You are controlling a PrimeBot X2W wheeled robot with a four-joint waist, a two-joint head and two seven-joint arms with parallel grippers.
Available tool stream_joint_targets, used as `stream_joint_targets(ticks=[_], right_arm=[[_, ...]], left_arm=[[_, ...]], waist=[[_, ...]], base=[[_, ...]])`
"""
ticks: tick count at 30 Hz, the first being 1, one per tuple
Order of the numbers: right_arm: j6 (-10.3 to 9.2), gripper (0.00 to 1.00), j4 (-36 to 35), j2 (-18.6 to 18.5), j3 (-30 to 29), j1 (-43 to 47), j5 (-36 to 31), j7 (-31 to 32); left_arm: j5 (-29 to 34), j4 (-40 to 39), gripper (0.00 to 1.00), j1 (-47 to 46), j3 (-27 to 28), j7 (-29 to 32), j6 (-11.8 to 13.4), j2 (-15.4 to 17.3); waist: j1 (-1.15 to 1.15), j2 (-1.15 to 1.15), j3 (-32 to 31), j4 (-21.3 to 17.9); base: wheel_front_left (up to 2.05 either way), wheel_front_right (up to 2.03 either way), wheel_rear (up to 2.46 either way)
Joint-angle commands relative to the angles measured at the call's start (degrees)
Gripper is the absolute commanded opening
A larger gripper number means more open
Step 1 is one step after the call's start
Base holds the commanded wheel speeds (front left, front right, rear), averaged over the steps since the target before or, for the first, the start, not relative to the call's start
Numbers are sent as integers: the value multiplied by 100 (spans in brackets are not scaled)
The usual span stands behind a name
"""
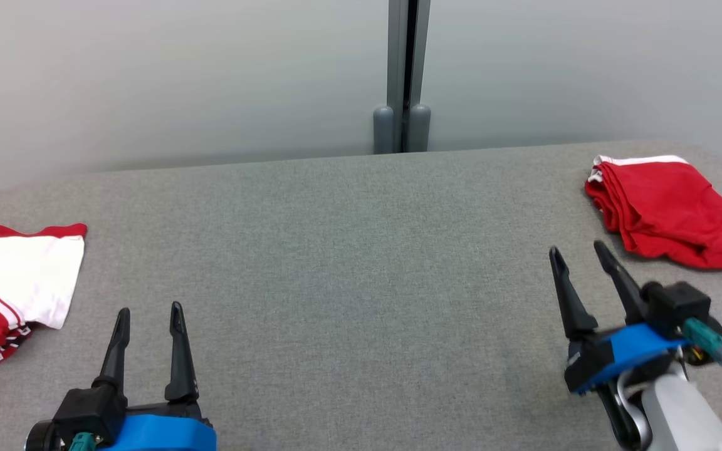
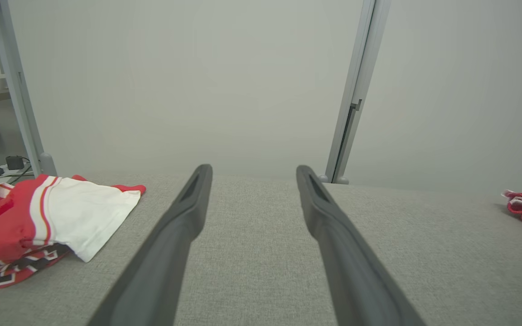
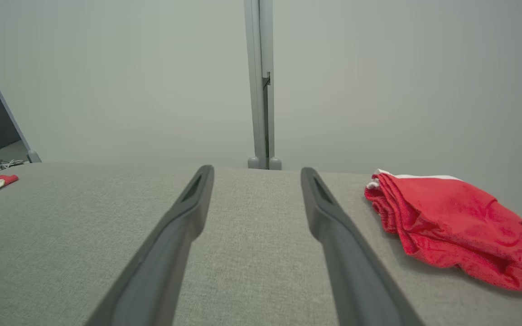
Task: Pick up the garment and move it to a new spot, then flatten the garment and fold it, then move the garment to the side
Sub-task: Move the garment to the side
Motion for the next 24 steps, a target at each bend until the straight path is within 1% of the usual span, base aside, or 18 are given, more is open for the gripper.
stream_joint_targets(ticks=[1, 3, 8, 15, 19, 24], right_arm=[[-1, 100, -206, 49, -126, 272, -17, 64], [-1, 100, -334, 86, -191, 412, -38, 91], [-1, 100, -1057, 219, -395, 1055, -197, 338], [0, 100, -2008, 506, -727, 1798, -389, 653], [0, 100, -2330, 603, -823, 2056, -499, 800], [0, 100, -2509, 644, -905, 2193, -531, 886]], left_arm=[[-22, 24, 100, 63, 3, -26, 17, -2], [-30, 36, 100, 89, -7, -27, 12, -5], [-58, 51, 100, 197, -19, -27, 21, -17], [-74, 110, 100, 230, -37, -27, 39, -29], [-73, 115, 100, 208, -41, -27, 55, -32], [-48, 136, 100, 196, -31, -27, 55, -27]], waist=[[1, 0, -61, 6], [1, 0, -90, 20], [1, 0, -176, 40], [1, 0, -226, 122], [1, 0, -237, 142], [1, 0, -250, 149]], base=[[0, 0, 0], [0, 0, 0], [0, 0, 0], [0, 0, 0], [0, 0, 0], [0, 0, 0]])
